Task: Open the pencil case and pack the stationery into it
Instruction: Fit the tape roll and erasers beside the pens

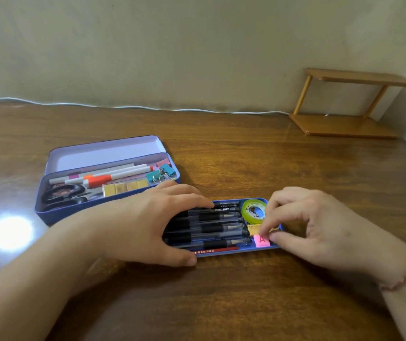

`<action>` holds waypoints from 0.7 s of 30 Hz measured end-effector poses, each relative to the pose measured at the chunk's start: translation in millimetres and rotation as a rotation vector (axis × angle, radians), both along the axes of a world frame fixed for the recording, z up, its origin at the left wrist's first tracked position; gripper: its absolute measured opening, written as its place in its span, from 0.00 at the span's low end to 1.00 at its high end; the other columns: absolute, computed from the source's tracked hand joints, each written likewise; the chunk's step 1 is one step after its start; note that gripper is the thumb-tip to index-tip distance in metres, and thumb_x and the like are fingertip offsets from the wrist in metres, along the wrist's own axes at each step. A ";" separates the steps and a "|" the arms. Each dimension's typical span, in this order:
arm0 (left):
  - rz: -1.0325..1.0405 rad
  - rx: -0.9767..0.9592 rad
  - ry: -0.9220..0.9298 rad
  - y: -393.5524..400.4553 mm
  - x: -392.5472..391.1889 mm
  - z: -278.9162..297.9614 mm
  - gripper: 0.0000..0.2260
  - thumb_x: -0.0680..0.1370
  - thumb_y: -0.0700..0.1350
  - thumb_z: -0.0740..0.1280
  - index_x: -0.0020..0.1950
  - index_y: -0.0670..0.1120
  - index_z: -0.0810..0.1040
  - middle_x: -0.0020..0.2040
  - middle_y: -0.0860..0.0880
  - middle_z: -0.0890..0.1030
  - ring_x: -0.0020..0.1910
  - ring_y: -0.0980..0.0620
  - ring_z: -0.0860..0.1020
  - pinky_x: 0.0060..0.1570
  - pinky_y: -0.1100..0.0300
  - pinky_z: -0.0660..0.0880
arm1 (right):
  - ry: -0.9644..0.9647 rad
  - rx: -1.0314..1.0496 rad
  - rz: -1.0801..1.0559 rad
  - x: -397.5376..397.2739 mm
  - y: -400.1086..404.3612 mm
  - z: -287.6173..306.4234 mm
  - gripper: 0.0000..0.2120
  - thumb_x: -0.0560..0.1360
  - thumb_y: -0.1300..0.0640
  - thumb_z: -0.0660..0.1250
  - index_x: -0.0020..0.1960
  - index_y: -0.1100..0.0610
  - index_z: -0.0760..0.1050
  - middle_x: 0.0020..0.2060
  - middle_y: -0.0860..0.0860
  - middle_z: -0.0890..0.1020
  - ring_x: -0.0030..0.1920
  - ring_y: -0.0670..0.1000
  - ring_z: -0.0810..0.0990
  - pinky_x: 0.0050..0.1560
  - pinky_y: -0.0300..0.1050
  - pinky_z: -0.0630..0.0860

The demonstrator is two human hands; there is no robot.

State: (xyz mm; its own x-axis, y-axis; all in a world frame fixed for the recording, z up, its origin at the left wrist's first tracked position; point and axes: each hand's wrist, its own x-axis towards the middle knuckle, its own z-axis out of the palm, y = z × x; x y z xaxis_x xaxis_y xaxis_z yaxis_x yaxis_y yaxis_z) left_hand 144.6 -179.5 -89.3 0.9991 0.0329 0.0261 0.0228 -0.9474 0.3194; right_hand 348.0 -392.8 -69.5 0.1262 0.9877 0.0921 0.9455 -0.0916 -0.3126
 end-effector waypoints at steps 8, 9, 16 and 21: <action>-0.002 0.001 -0.008 0.4 0.4 -1.1 0.36 0.67 0.70 0.68 0.72 0.64 0.60 0.67 0.67 0.64 0.69 0.64 0.61 0.69 0.58 0.67 | -0.064 0.054 0.040 -5.0 0.5 0.8 0.12 0.72 0.41 0.63 0.50 0.39 0.82 0.44 0.35 0.78 0.49 0.43 0.76 0.42 0.45 0.77; -0.002 0.002 -0.004 0.5 0.4 -1.2 0.36 0.67 0.70 0.68 0.72 0.65 0.60 0.67 0.68 0.64 0.69 0.64 0.61 0.69 0.59 0.67 | -0.032 0.041 0.055 -5.6 0.4 1.0 0.12 0.72 0.40 0.63 0.50 0.39 0.81 0.45 0.36 0.77 0.50 0.44 0.77 0.44 0.44 0.77; -0.004 -0.003 -0.019 0.6 -0.2 -1.1 0.36 0.67 0.70 0.68 0.73 0.63 0.60 0.67 0.68 0.64 0.69 0.64 0.62 0.68 0.60 0.67 | -0.024 -0.035 0.064 -1.6 0.5 0.2 0.16 0.70 0.35 0.59 0.51 0.36 0.81 0.47 0.35 0.76 0.54 0.39 0.74 0.47 0.43 0.77; -0.003 -0.003 -0.009 0.8 -0.6 -0.7 0.36 0.67 0.70 0.68 0.72 0.64 0.60 0.67 0.68 0.64 0.69 0.64 0.62 0.68 0.60 0.67 | -0.021 -0.056 0.075 2.1 -0.6 -0.2 0.12 0.72 0.38 0.62 0.49 0.38 0.81 0.47 0.35 0.76 0.55 0.39 0.74 0.48 0.43 0.77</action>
State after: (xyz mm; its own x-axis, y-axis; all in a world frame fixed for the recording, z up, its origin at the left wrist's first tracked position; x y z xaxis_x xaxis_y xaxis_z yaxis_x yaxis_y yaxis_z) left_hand 144.0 -178.8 -89.9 0.9989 0.0302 0.0351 0.0173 -0.9464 0.3227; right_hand 350.1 -393.4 -69.8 0.0504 0.9980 0.0381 0.9566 -0.0372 -0.2892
